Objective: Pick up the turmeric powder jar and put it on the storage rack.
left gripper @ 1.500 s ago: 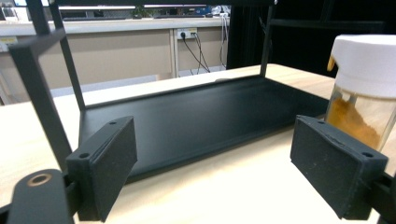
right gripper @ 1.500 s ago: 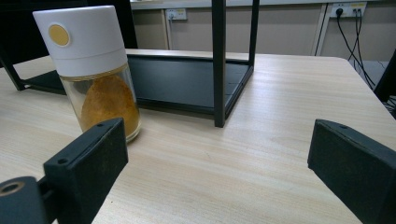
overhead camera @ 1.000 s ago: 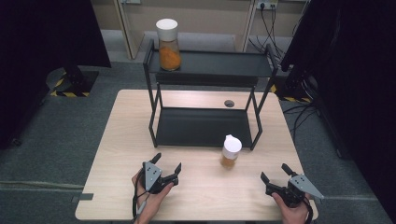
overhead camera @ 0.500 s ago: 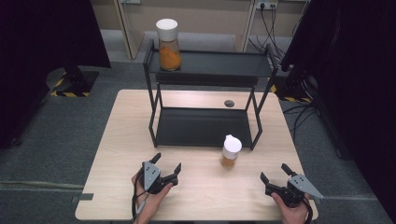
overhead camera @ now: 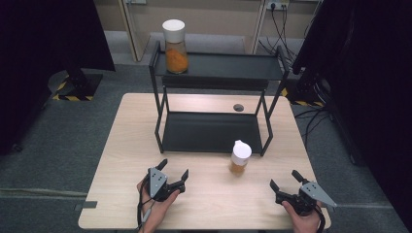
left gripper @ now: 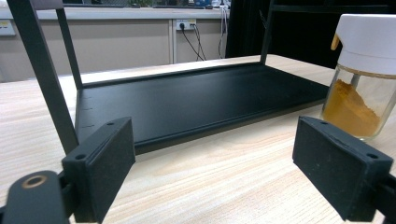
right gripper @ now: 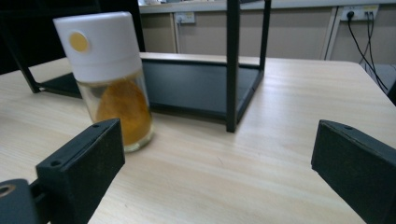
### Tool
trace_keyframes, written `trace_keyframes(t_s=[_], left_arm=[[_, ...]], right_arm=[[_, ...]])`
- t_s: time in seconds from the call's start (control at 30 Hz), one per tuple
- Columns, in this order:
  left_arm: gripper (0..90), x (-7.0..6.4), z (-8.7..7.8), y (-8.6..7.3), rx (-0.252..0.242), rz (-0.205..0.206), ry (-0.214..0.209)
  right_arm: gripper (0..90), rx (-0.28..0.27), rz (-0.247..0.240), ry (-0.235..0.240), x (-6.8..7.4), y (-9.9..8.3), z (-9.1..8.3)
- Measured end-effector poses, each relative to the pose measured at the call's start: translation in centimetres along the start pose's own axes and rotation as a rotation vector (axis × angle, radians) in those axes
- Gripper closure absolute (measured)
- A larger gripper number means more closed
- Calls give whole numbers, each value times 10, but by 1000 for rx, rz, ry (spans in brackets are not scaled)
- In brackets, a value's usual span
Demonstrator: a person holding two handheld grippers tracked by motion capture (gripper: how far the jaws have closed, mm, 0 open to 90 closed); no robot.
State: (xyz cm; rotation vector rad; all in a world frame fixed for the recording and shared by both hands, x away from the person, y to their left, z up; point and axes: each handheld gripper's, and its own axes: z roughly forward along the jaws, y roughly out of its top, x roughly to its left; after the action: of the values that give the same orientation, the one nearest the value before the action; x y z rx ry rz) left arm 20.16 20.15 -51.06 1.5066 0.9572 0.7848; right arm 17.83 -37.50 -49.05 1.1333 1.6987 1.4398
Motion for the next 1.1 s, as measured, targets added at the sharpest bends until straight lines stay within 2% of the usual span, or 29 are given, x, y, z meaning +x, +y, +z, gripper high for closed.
trace_keyframes(t_s=[0.1,0.2,0.33,0.57,0.83,0.93,1.1], left_arm=[[129,0,1,1,5,3,-4],[129,2,0,1,4,-3,-7],[129,2,1,2,13,-1,-9],[129,3,1,2,9,-10,-12],[127,3,1,1,8,-8,-11],[127,3,1,1,7,-9,-12],[127,4,1,1,7,-11,-15]], right_arm=[[32,-23,-3,25,4,5,4],[33,-11,-40,60,9,17,12],[36,-17,-56,109,17,28,23],[40,-7,-64,149,28,40,52],[66,12,-87,175,39,50,77],[87,20,-109,170,44,53,85],[139,23,-113,148,52,51,95]])
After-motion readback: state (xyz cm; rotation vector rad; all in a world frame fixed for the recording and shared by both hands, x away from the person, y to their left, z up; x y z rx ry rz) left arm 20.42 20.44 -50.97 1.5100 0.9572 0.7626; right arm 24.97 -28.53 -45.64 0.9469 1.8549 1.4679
